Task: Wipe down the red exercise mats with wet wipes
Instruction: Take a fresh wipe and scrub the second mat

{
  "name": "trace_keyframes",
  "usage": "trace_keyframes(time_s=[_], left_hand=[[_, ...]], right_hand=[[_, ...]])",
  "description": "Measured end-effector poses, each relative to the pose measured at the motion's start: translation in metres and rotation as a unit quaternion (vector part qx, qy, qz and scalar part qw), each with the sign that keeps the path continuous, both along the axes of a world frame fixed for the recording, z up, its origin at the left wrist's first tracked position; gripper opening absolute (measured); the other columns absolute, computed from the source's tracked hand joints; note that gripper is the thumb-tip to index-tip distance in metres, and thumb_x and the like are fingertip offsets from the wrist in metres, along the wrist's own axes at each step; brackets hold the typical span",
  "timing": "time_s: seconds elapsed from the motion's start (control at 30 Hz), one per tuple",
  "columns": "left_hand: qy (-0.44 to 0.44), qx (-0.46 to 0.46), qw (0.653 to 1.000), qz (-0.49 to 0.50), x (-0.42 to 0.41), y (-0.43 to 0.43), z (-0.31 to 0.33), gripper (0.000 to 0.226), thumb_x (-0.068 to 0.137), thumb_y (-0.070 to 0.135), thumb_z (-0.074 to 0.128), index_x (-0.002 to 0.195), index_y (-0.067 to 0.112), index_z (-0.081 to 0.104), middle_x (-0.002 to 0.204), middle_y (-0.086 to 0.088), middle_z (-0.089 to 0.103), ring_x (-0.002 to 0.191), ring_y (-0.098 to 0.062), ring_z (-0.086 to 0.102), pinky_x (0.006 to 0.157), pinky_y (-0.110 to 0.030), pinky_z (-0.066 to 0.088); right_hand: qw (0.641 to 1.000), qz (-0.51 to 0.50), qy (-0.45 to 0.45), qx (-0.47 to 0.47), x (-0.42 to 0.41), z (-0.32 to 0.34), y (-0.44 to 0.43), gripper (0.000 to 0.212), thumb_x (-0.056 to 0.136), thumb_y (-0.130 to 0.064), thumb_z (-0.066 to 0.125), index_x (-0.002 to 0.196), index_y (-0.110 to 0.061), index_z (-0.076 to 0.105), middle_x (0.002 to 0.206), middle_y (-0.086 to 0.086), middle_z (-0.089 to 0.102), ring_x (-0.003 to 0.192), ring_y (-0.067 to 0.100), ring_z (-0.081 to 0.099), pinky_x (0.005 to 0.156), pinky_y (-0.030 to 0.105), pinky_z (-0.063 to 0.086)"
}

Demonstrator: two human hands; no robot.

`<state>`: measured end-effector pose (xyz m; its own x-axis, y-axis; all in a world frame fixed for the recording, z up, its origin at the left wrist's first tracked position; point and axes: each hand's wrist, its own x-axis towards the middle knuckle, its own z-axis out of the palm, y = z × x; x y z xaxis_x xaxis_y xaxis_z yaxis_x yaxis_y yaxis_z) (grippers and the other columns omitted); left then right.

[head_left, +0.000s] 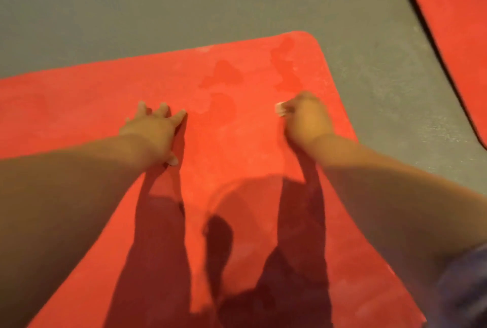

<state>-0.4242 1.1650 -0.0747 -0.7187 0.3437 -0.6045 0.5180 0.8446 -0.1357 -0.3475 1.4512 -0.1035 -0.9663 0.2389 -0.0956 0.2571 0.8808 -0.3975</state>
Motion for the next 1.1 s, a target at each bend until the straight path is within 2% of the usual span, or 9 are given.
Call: trace_keyframes(time_s=[0.1,0.27,0.33,0.5,0.7,0.77,0.87,1.0,1.1], left_hand=[[-0.042,-0.011,0.998,-0.054,-0.028,-0.014,0.004,0.121,0.067,0.046,0.08,0.152,0.03,-0.004,0.158,-0.021,0.006,0.136,-0.033,0.036,0.105,-0.034,0.036],[-0.075,-0.027,0.994,-0.07,-0.022,-0.007,0.007,0.111,0.078,0.031,0.076,0.152,0.026,-0.006,0.155,-0.028,-0.005,0.137,-0.048,0.026,0.111,-0.046,0.026],[-0.089,-0.008,0.994,-0.056,-0.021,-0.008,0.009,0.108,0.081,0.026,0.074,0.152,0.027,-0.008,0.156,-0.026,-0.01,0.137,-0.056,0.017,0.111,-0.049,0.025],[-0.095,-0.005,0.994,-0.047,-0.025,-0.01,0.0,0.107,0.083,0.023,0.071,0.151,0.029,-0.011,0.155,-0.025,-0.016,0.137,-0.056,0.011,0.11,-0.052,0.026],[-0.072,-0.016,0.995,-0.065,-0.03,-0.011,-0.013,0.115,0.076,0.04,0.073,0.148,0.038,-0.016,0.156,-0.022,-0.011,0.134,-0.056,0.023,0.107,-0.046,0.032],[-0.074,-0.026,0.995,-0.063,-0.028,-0.016,-0.013,0.115,0.077,0.041,0.073,0.147,0.038,-0.019,0.156,-0.021,-0.011,0.135,-0.055,0.022,0.107,-0.046,0.032],[-0.068,-0.03,0.996,-0.058,-0.027,-0.015,-0.013,0.12,0.078,0.036,0.074,0.137,0.034,-0.03,0.157,-0.018,-0.015,0.137,-0.054,0.016,0.107,-0.047,0.031],[-0.076,-0.014,0.997,-0.025,-0.028,-0.018,-0.015,0.121,0.077,0.031,0.076,0.127,0.044,-0.033,0.157,-0.011,-0.02,0.141,-0.049,0.009,0.108,-0.049,0.03],[-0.077,-0.005,0.997,-0.014,-0.028,-0.02,-0.017,0.122,0.076,0.03,0.076,0.125,0.051,-0.033,0.157,-0.009,-0.021,0.142,-0.049,0.007,0.108,-0.05,0.029]], right_hand=[[0.988,-0.139,-0.036,0.063,-0.004,0.005,0.02,0.025,0.085,-0.004,0.051,0.101,-0.002,0.07,0.107,0.024,0.063,0.104,0.037,0.057,0.093,0.037,0.042],[0.997,0.021,-0.077,-0.017,0.032,0.018,-0.125,0.015,0.087,-0.007,0.047,0.093,-0.012,0.061,0.103,0.01,0.055,0.092,0.025,0.053,0.075,0.027,0.038],[0.99,0.088,-0.088,-0.065,0.052,0.023,-0.156,0.022,0.084,-0.004,0.048,0.098,-0.014,0.063,0.108,0.008,0.054,0.099,0.026,0.051,0.084,0.03,0.042],[0.989,0.123,-0.077,-0.001,0.028,0.016,-0.083,0.02,0.092,-0.022,0.053,0.099,-0.012,0.07,0.098,0.013,0.06,0.1,0.028,0.056,0.084,0.029,0.038],[0.977,-0.199,-0.04,0.064,-0.02,0.008,0.073,0.026,0.085,-0.008,0.055,0.106,-0.009,0.071,0.11,0.019,0.066,0.102,0.036,0.06,0.083,0.034,0.044],[0.972,-0.228,-0.016,0.048,-0.032,0.005,0.062,0.022,0.086,-0.014,0.057,0.098,-0.005,0.073,0.104,0.02,0.068,0.097,0.035,0.062,0.078,0.034,0.044],[0.989,-0.141,0.046,-0.021,-0.032,0.0,-0.018,0.022,0.085,-0.009,0.053,0.097,-0.007,0.072,0.102,0.015,0.067,0.098,0.028,0.061,0.082,0.026,0.043],[0.974,0.204,0.037,-0.089,-0.011,0.001,-0.08,0.021,0.075,0.001,0.056,0.087,-0.009,0.071,0.087,0.014,0.065,0.086,0.033,0.06,0.079,0.032,0.042],[0.987,0.14,0.05,-0.062,-0.034,-0.002,-0.009,0.028,0.071,0.008,0.06,0.093,-0.004,0.073,0.087,0.02,0.065,0.084,0.035,0.061,0.076,0.028,0.037]])
